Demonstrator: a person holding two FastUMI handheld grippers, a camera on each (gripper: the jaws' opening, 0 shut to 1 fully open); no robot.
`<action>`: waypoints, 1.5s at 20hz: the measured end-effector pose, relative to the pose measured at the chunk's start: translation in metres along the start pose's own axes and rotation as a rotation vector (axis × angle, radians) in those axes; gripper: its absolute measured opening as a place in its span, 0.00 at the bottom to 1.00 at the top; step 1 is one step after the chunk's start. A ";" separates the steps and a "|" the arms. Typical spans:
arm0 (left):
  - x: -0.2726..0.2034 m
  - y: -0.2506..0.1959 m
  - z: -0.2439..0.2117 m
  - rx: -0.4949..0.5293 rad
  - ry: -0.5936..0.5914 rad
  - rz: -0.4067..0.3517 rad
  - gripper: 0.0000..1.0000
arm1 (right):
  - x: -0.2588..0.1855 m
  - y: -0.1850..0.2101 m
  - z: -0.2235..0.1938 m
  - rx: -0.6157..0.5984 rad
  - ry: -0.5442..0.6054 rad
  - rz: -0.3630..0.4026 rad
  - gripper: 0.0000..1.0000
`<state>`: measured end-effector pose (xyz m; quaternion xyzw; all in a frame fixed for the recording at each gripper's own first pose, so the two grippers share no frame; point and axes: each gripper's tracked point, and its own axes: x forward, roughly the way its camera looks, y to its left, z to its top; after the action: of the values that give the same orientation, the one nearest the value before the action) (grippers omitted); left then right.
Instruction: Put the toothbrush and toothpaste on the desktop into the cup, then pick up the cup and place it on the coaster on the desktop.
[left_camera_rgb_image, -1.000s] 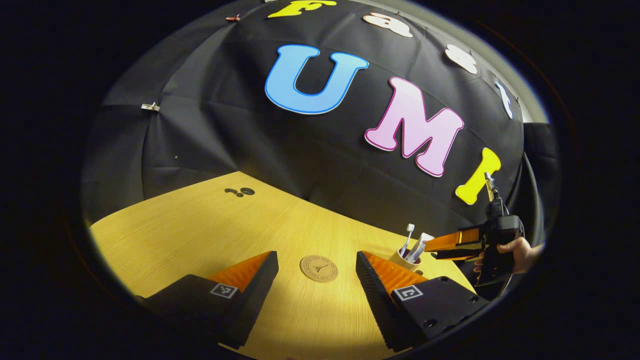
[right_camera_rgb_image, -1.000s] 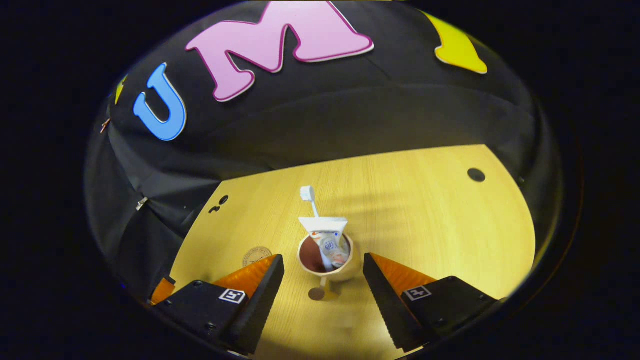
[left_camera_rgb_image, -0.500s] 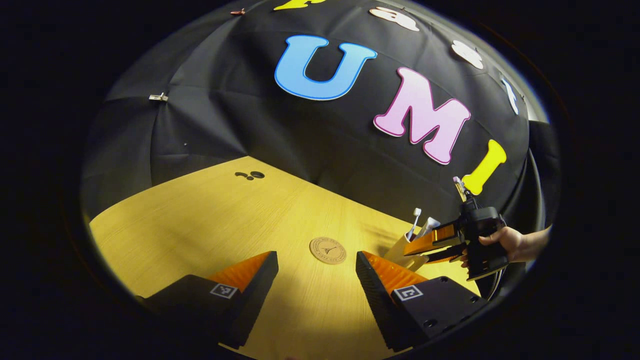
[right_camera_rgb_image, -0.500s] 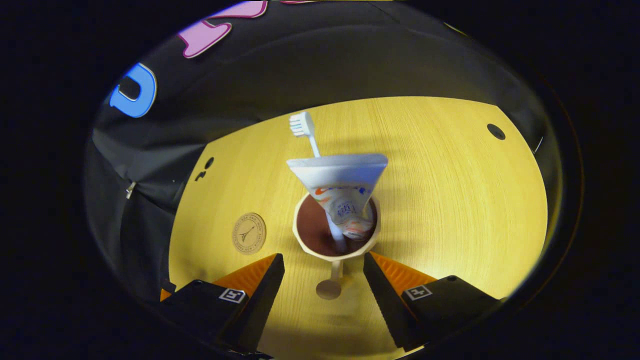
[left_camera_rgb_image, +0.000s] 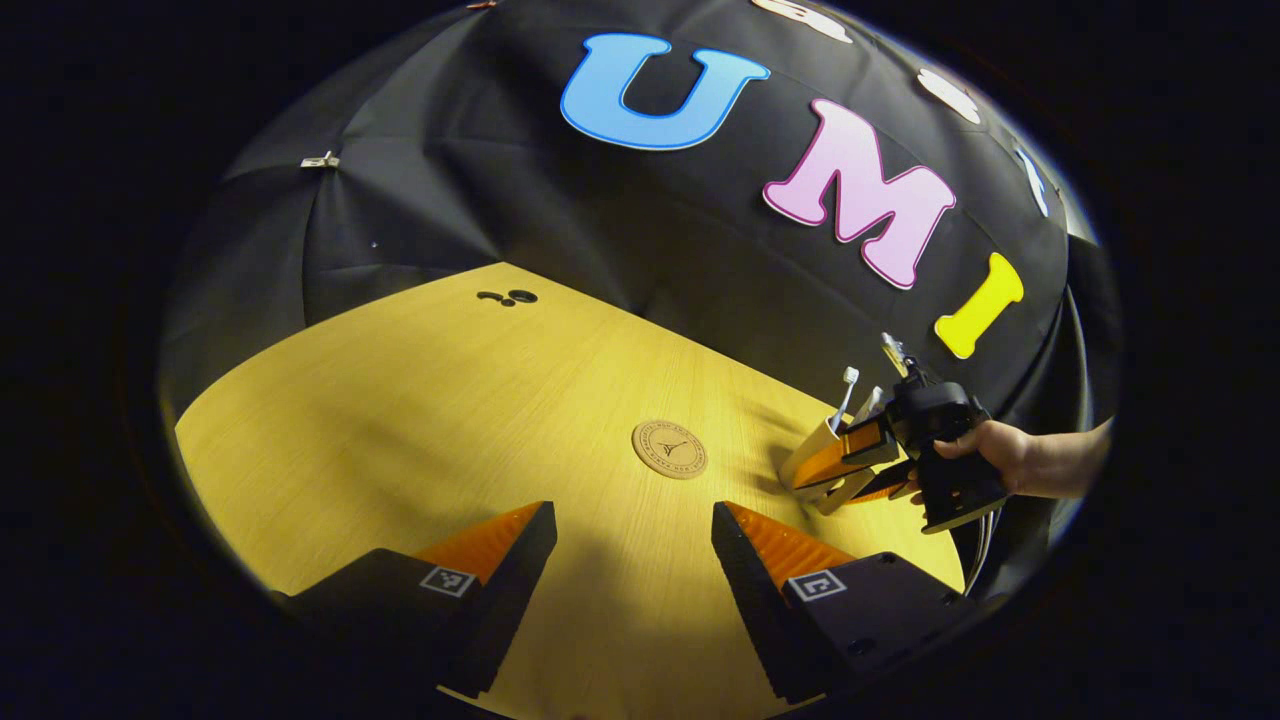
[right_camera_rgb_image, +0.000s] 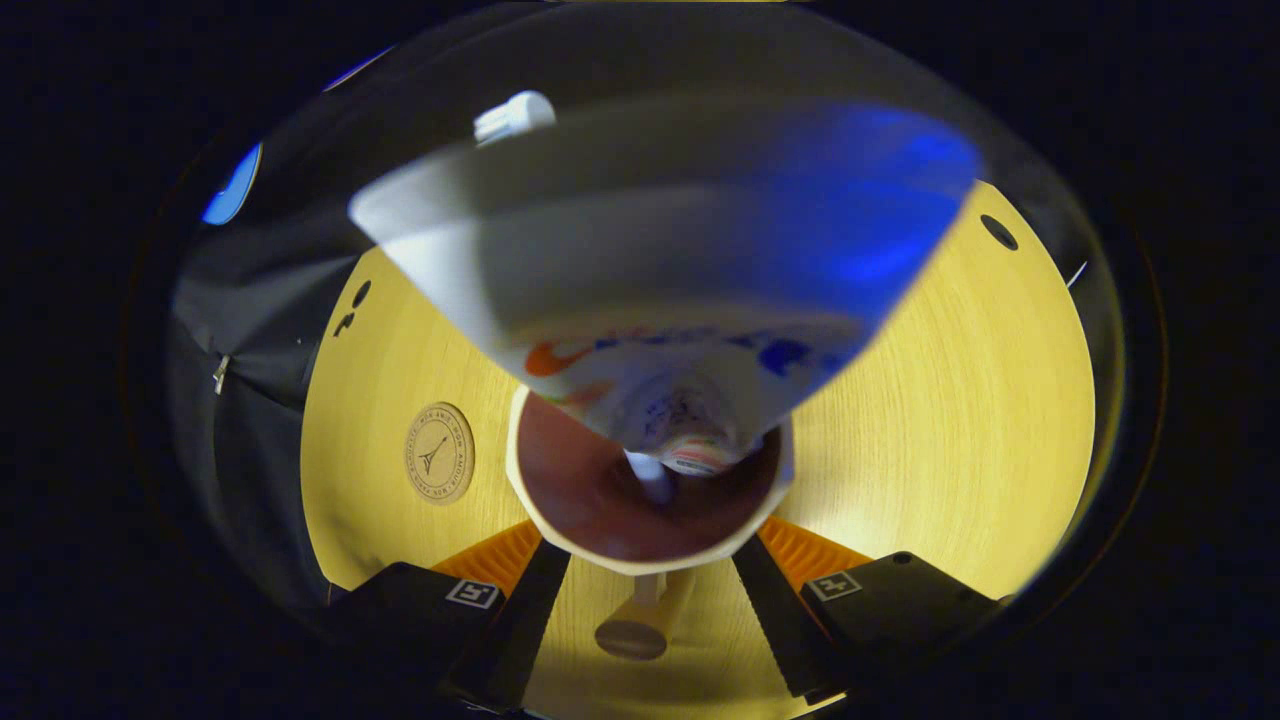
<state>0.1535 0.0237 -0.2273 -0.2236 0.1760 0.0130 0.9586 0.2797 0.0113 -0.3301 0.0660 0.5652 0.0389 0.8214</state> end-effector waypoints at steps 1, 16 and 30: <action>0.000 -0.002 0.001 0.004 0.004 -0.005 0.98 | 0.006 0.002 -0.002 -0.001 0.017 -0.001 0.94; -0.007 -0.002 -0.018 0.033 0.081 -0.026 0.97 | 0.012 -0.002 -0.005 -0.183 0.012 -0.095 0.34; -0.012 -0.008 -0.037 0.063 0.116 -0.031 0.98 | -0.007 0.045 0.015 -0.259 -0.080 -0.026 0.33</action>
<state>0.1311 0.0015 -0.2506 -0.1966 0.2281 -0.0204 0.9534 0.2922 0.0541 -0.3116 -0.0465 0.5228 0.0984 0.8455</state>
